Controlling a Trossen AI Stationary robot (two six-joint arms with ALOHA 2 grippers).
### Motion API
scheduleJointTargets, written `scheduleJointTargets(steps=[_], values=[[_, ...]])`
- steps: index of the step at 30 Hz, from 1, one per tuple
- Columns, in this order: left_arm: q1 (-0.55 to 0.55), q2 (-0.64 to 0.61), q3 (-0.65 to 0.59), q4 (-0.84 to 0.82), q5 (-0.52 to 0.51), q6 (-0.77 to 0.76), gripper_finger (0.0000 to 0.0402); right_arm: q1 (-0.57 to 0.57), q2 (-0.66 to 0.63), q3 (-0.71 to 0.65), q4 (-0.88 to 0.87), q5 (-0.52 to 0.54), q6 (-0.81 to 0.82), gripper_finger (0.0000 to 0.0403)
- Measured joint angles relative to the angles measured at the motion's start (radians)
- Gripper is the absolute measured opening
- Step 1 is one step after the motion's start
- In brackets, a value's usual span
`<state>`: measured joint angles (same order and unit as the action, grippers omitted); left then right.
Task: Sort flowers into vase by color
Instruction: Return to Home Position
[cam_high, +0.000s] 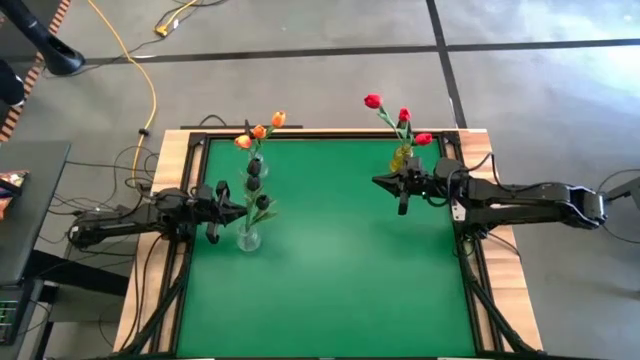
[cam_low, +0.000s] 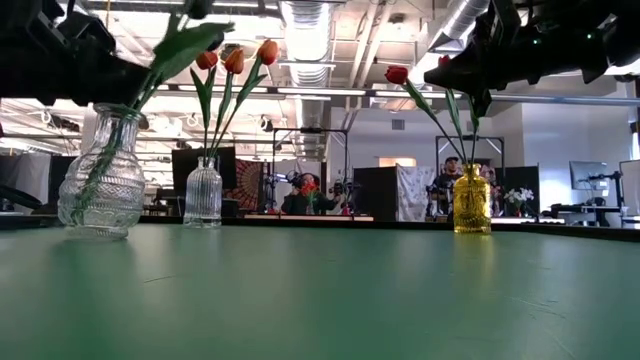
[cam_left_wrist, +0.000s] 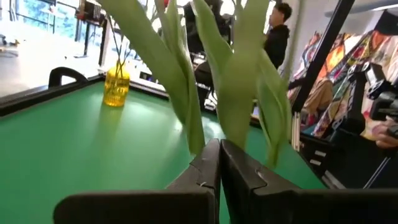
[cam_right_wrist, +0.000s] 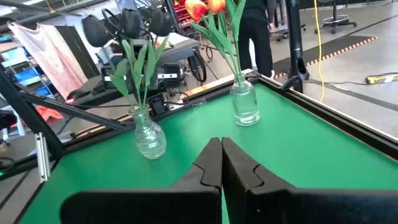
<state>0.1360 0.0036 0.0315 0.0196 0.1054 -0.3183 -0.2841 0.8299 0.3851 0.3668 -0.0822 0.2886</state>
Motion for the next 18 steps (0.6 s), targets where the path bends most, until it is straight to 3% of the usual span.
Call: scheduleJointTargets(steps=[18], values=[[0.0, 0.0, -0.015, 0.108, 0.182, -0.022, 0.0, 0.0, 0.0, 0.0, -0.015, 0.0, 0.002, 0.0026]])
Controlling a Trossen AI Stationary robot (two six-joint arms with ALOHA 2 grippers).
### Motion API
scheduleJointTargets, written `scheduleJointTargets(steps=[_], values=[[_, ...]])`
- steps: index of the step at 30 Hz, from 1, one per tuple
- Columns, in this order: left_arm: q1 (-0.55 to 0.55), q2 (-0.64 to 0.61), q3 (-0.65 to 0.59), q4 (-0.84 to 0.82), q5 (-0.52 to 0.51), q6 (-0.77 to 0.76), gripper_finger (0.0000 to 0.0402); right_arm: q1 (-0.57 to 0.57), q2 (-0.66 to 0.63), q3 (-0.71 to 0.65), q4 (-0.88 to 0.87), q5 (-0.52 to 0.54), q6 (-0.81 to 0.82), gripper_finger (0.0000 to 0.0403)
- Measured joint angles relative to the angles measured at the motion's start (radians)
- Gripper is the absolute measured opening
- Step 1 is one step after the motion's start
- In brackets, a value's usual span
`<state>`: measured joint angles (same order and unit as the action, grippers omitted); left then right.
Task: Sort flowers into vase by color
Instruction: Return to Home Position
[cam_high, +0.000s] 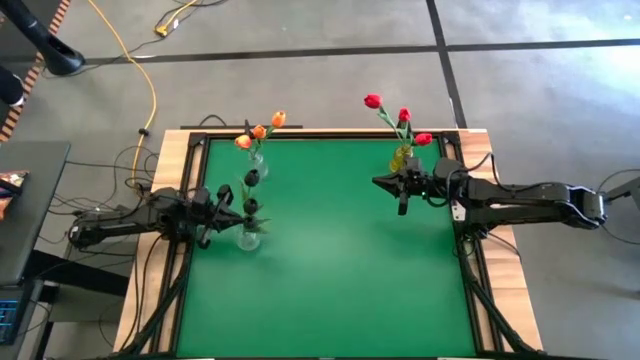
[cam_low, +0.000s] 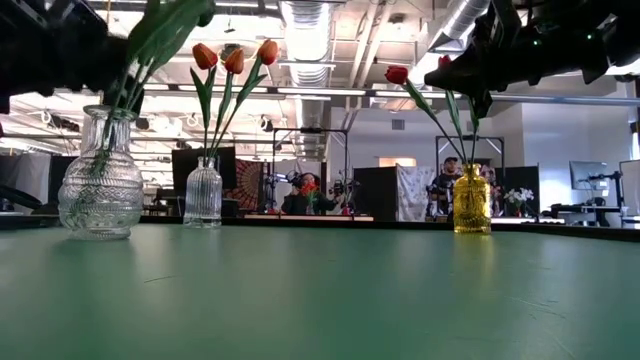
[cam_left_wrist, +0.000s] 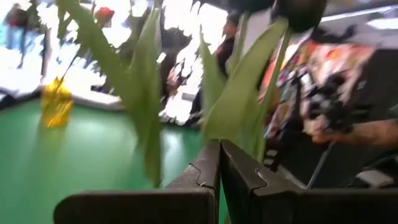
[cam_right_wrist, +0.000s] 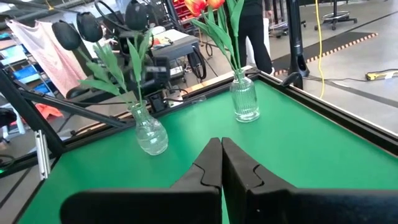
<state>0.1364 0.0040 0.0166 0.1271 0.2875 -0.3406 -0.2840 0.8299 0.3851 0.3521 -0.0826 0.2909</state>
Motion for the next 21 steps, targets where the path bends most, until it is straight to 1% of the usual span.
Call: scheduleJointTargets(steps=[2, 5, 7, 10, 15, 21], values=[[0.0, 0.0, 0.0, 0.061, 0.022, -0.003, 0.0, 0.0, 0.0, 0.0, 0.0, 0.0, 0.0, 0.0026], [0.0, 0.0, 0.0, 0.142, 0.024, 0.012, 0.0, 0.0, 0.0, 0.0, 0.0, 0.0, 0.0, 0.0026], [0.0, 0.0, 0.0, 0.167, 0.023, 0.038, 0.0, 0.0, 0.0, 0.0, 0.0, 0.0, 0.0, 0.0026], [0.0, 0.0, 0.0, 0.13, 0.018, 0.07, 0.0, 0.0, 0.0, 0.0, 0.0, 0.0, 0.0, 0.0026], [0.0, 0.0, 0.0, 0.008, -0.035, 0.083, 0.0, 0.001, 0.0, 0.0, 0.0, -0.01, 0.0, 0.0026], [0.0, 0.0, 0.0, -0.061, -0.095, 0.097, 0.0, 0.001, 0.0, 0.0, -0.02, -0.026, -0.003, 0.0026]])
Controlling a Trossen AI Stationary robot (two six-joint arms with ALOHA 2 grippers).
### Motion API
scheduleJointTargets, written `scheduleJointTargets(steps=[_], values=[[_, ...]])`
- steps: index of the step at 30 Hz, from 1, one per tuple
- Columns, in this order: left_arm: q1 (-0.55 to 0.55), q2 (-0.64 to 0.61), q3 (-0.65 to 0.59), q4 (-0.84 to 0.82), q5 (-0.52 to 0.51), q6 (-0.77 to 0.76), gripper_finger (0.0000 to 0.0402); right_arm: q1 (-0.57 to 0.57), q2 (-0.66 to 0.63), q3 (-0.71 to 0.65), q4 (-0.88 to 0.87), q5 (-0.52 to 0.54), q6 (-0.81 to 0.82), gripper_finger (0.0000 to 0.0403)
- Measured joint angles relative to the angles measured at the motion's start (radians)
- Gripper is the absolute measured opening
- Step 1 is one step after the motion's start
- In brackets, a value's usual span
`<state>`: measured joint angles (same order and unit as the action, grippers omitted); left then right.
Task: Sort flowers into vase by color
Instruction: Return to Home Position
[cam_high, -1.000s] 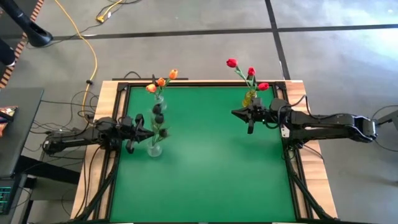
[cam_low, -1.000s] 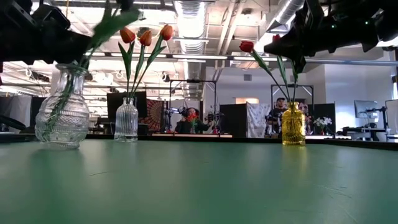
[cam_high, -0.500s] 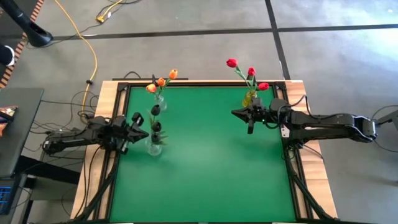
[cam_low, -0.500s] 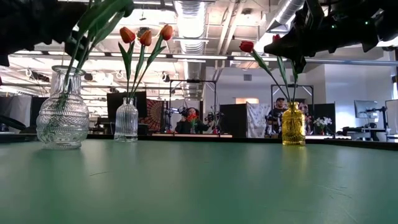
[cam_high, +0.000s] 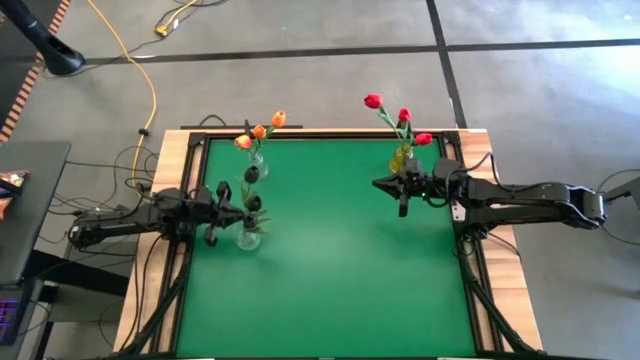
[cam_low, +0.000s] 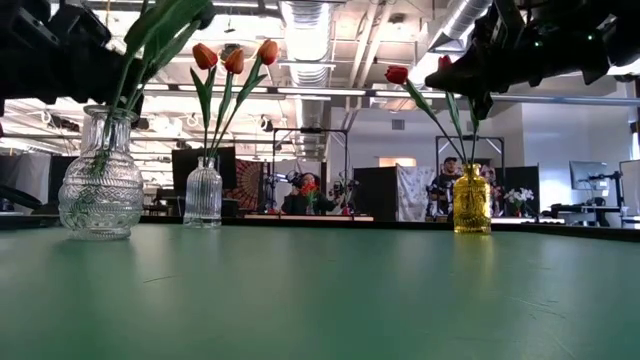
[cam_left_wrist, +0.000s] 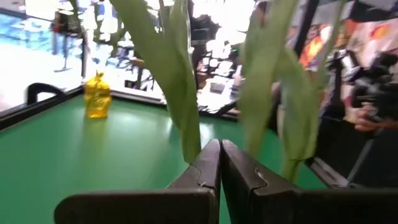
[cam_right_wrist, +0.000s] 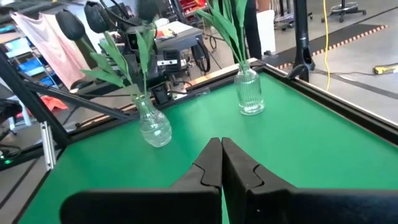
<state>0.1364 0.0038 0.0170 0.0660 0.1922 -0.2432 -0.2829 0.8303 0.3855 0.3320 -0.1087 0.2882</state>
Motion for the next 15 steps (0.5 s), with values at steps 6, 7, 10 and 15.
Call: scheduleJointTargets(steps=[6, 7, 10, 15], values=[[0.0, 0.0, 0.0, -0.033, -0.075, 0.005, 0.0, 0.001, 0.0, 0.0, -0.009, 0.0, 0.014, 0.0026], [0.0, 0.0, 0.0, -0.032, -0.075, 0.005, 0.0, 0.001, 0.0, 0.0, -0.009, 0.0, 0.022, 0.0026], [0.0, 0.0, 0.0, -0.032, -0.061, -0.002, 0.0, 0.001, 0.0, 0.0, -0.009, 0.0, 0.042, 0.0026], [0.0, 0.0, 0.0, -0.03, 0.015, -0.003, 0.0, 0.001, 0.0, 0.0, -0.012, 0.0, 0.05, 0.0035]])
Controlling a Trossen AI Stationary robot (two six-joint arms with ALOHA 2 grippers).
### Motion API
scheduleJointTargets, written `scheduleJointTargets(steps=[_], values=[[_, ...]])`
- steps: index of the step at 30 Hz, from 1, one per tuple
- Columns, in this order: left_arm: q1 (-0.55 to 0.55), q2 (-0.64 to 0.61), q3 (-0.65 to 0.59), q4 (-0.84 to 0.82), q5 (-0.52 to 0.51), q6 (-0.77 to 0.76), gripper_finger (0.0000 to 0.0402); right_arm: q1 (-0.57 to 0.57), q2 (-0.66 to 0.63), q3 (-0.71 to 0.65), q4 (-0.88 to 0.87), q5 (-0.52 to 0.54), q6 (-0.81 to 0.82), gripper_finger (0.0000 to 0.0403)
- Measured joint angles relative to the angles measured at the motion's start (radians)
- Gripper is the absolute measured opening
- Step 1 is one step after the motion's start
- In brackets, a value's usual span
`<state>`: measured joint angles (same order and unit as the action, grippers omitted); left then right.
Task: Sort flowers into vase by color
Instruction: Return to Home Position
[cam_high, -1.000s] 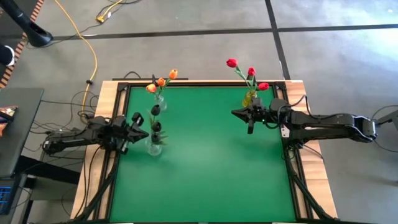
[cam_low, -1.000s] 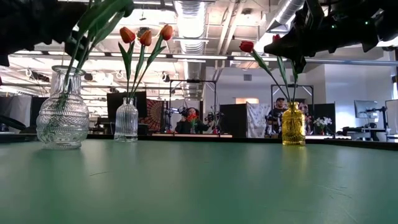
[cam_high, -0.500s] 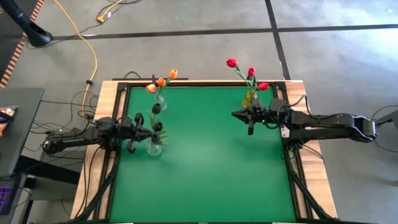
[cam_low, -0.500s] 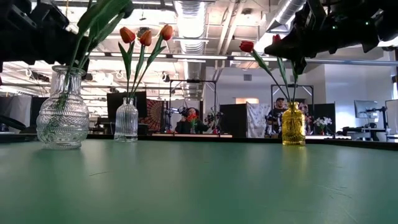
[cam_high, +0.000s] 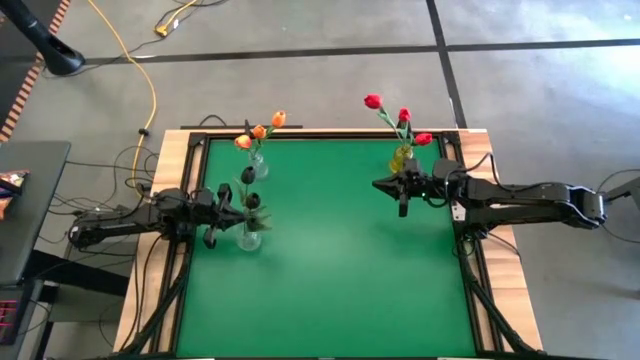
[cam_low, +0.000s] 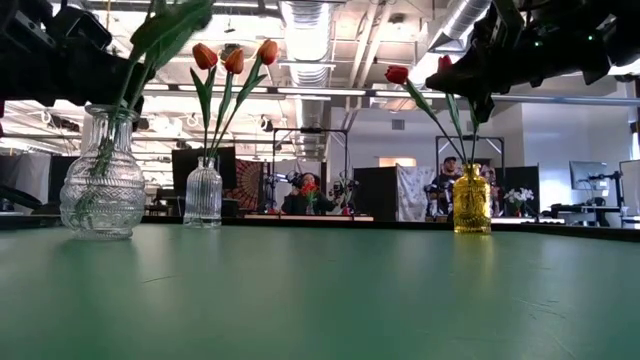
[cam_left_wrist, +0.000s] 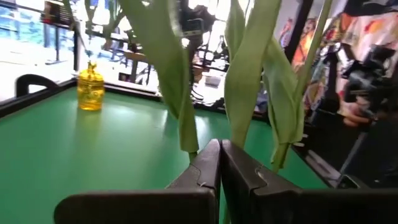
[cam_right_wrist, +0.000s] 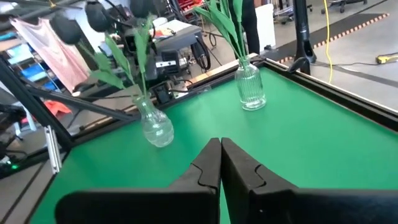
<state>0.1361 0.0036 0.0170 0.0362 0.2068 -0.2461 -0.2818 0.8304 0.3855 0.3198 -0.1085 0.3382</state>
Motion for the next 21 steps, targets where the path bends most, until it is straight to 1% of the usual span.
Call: scheduleJointTargets(steps=[2, 10, 15, 21], values=[[0.0, 0.0, 0.0, 0.002, 0.017, -0.002, 0.0, 0.0, 0.001, 0.0, -0.009, 0.0, -0.016, 0.0037], [0.0, 0.001, 0.0, 0.001, 0.013, -0.002, 0.0, 0.0, 0.002, 0.0, -0.102, 0.001, -0.034, 0.0039], [0.0, 0.001, 0.0, 0.001, 0.012, -0.002, 0.0, 0.0, 0.002, 0.0, -0.154, 0.002, -0.149, 0.0037], [0.0, 0.001, 0.0, 0.001, 0.009, -0.002, 0.0, 0.034, 0.002, 0.0, -0.155, 0.001, -0.344, 0.0021]])
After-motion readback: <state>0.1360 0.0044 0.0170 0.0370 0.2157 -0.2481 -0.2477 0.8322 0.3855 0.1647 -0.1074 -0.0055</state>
